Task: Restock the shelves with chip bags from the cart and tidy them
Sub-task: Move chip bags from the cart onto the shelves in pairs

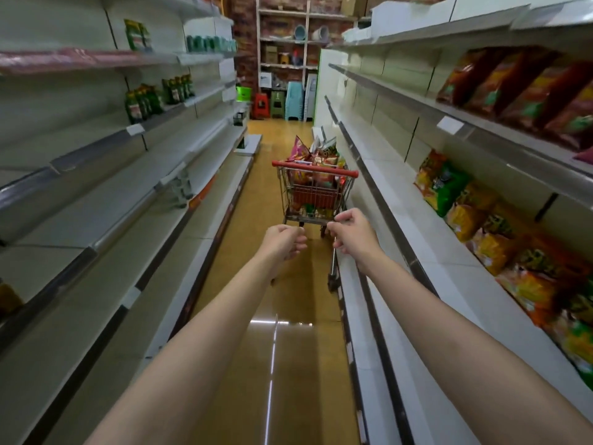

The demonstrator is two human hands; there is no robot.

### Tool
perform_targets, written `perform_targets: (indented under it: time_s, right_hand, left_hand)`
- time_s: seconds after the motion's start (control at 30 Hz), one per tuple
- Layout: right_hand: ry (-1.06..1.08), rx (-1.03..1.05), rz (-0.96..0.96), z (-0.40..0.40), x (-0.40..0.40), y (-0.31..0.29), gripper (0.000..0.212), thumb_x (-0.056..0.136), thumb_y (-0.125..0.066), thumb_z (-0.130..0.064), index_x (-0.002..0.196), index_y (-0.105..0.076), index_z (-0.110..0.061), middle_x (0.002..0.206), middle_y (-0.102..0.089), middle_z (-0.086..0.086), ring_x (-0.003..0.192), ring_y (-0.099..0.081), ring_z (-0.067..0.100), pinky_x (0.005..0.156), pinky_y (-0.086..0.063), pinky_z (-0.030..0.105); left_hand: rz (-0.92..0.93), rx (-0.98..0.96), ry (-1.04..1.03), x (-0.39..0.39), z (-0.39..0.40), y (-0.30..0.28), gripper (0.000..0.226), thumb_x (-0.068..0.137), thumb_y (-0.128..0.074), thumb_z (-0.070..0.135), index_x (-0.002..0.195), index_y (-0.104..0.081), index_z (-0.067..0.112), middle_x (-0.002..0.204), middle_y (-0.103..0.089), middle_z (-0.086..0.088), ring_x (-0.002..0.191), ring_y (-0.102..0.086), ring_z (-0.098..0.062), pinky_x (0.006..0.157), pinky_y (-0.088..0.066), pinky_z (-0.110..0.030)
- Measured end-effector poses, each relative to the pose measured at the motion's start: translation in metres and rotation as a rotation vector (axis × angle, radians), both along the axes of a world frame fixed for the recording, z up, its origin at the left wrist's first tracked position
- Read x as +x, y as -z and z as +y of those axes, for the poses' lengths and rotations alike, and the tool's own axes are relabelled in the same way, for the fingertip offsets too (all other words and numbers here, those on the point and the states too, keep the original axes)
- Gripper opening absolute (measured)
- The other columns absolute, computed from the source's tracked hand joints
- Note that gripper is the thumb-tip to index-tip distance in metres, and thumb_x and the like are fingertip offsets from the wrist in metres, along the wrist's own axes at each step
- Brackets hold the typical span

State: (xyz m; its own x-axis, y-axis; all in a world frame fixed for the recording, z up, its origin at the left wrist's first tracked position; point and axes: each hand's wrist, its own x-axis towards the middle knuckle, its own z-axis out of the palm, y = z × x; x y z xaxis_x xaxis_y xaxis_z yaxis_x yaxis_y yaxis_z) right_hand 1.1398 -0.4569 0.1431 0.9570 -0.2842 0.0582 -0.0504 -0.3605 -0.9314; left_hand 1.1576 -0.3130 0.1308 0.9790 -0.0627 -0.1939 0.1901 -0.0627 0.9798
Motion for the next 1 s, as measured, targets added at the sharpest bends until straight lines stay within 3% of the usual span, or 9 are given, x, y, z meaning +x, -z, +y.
perform_targets:
  time_s: [0.23, 0.5, 0.8, 1.0]
  right_hand:
    - [0.052, 0.034, -0.024, 0.007, 0.153, -0.017, 0.015, 0.091, -0.061, -0.019, 0.088, -0.048, -0.024, 0.088, -0.064, 0.004, 0.059, -0.056, 0.013, 0.055, -0.045, 0.027]
    - [0.048, 0.021, 0.037, -0.008, 0.267, 0.003, 0.015, 0.092, -0.061, -0.019, 0.089, -0.047, -0.025, 0.09, -0.064, 0.006, 0.061, -0.057, 0.014, 0.052, -0.043, 0.025]
    - [-0.026, 0.072, 0.096, -0.03, 0.415, 0.027, 0.012, 0.091, -0.062, -0.019, 0.098, -0.052, -0.018, 0.086, -0.063, 0.004, 0.061, -0.057, 0.013, 0.05, -0.04, 0.023]
    - [-0.068, 0.111, 0.096, -0.084, 0.517, 0.013, 0.01, 0.092, -0.061, -0.017, 0.099, -0.054, -0.017, 0.087, -0.063, 0.004, 0.057, -0.056, 0.011, 0.046, -0.04, 0.02]
  left_hand:
    - [-0.039, -0.019, 0.048, 0.157, 0.002, -0.029, 0.013, 0.098, -0.051, 0.015, 0.089, -0.06, 0.012, 0.082, -0.064, -0.003, 0.071, -0.061, -0.011, 0.065, -0.05, -0.02]
    - [0.024, 0.042, 0.093, 0.277, -0.007, 0.005, 0.011, 0.097, -0.053, 0.019, 0.098, -0.061, 0.011, 0.091, -0.066, -0.005, 0.08, -0.064, -0.015, 0.077, -0.053, -0.026]
    - [0.079, 0.076, 0.004, 0.413, -0.022, 0.034, 0.01, 0.096, -0.055, 0.019, 0.098, -0.061, 0.012, 0.093, -0.067, -0.006, 0.082, -0.065, -0.016, 0.073, -0.053, -0.026]
    - [0.044, 0.116, -0.02, 0.532, -0.072, 0.012, 0.009, 0.096, -0.055, 0.018, 0.092, -0.061, 0.012, 0.082, -0.066, -0.004, 0.073, -0.064, -0.014, 0.066, -0.052, -0.024]
